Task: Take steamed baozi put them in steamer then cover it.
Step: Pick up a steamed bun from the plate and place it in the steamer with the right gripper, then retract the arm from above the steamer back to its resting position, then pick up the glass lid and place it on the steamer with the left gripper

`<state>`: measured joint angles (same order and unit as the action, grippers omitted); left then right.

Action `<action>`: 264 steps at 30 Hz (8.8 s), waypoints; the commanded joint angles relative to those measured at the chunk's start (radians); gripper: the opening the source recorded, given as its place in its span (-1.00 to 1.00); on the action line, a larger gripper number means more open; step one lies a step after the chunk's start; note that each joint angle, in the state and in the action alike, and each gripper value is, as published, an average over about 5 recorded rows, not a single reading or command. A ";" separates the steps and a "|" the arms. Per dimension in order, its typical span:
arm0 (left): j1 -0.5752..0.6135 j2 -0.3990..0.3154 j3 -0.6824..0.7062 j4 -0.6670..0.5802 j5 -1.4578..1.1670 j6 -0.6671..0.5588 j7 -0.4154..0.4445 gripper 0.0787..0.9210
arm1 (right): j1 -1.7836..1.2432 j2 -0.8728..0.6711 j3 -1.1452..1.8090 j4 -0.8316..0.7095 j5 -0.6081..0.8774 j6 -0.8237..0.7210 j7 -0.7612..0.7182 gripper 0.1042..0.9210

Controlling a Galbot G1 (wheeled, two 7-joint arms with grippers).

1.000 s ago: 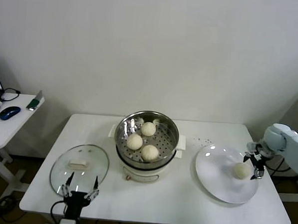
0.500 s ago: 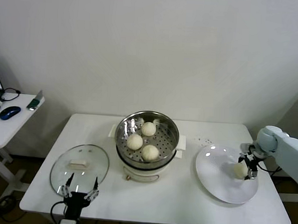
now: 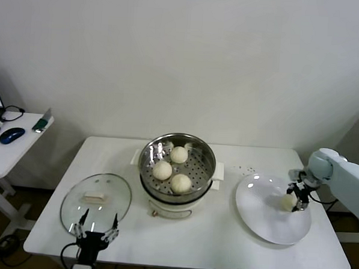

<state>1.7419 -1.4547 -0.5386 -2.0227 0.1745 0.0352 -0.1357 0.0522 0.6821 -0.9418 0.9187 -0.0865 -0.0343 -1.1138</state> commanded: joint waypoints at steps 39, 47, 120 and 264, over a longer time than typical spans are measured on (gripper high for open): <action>0.039 0.013 0.077 -0.094 0.006 -0.030 0.072 0.77 | 0.814 0.683 -0.936 0.158 1.206 -0.279 0.226 0.39; 0.037 0.027 0.065 -0.079 -0.008 -0.038 0.070 0.77 | 0.757 0.728 -0.968 0.137 1.174 -0.280 0.237 0.39; -0.007 0.014 0.021 -0.143 0.231 0.028 0.103 0.77 | -0.630 -0.173 0.852 0.704 0.923 -0.030 0.897 0.76; -0.792 0.315 0.614 -0.026 1.193 0.734 0.397 -0.83 | -1.328 0.440 1.599 0.659 0.366 0.092 0.828 0.76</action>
<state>1.2487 -1.0177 -0.2445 -2.1151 1.2826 0.6427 0.0716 -1.3121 1.1294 0.6746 1.5990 0.2877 0.0579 -0.2877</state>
